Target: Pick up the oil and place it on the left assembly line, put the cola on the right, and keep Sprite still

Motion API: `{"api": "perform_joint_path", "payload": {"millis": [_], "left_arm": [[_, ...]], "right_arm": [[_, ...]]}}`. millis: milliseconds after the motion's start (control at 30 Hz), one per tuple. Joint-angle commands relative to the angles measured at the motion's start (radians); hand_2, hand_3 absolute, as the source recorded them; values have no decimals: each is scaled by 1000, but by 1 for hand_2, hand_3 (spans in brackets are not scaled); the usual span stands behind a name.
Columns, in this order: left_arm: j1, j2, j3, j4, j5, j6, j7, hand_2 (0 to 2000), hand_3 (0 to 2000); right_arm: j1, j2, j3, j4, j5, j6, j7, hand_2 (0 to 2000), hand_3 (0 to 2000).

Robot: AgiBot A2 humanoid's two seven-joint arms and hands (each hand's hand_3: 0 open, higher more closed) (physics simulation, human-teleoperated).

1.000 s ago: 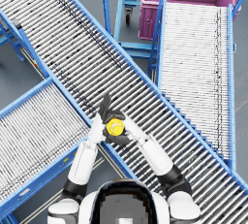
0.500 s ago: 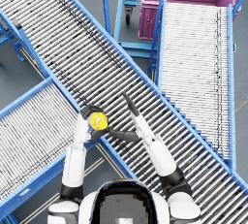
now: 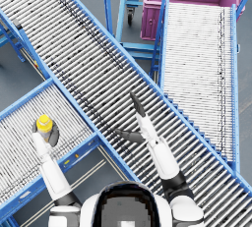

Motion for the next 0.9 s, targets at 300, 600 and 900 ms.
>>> {"api": "perform_joint_path", "payload": {"millis": [300,600,900], "left_arm": [[33,-75,-341,123,0,53,-3,0,0],[68,-185,-112,-233,-1,59,-4,0,0],[202,-342,280,-224,0,59,-4,0,0]], "right_arm": [[10,-32,4,-18,0,0,0,0,0],[17,-52,-206,-15,0,0,0,0,0],[67,-49,-469,-18,-1,0,0,0,0]]}}
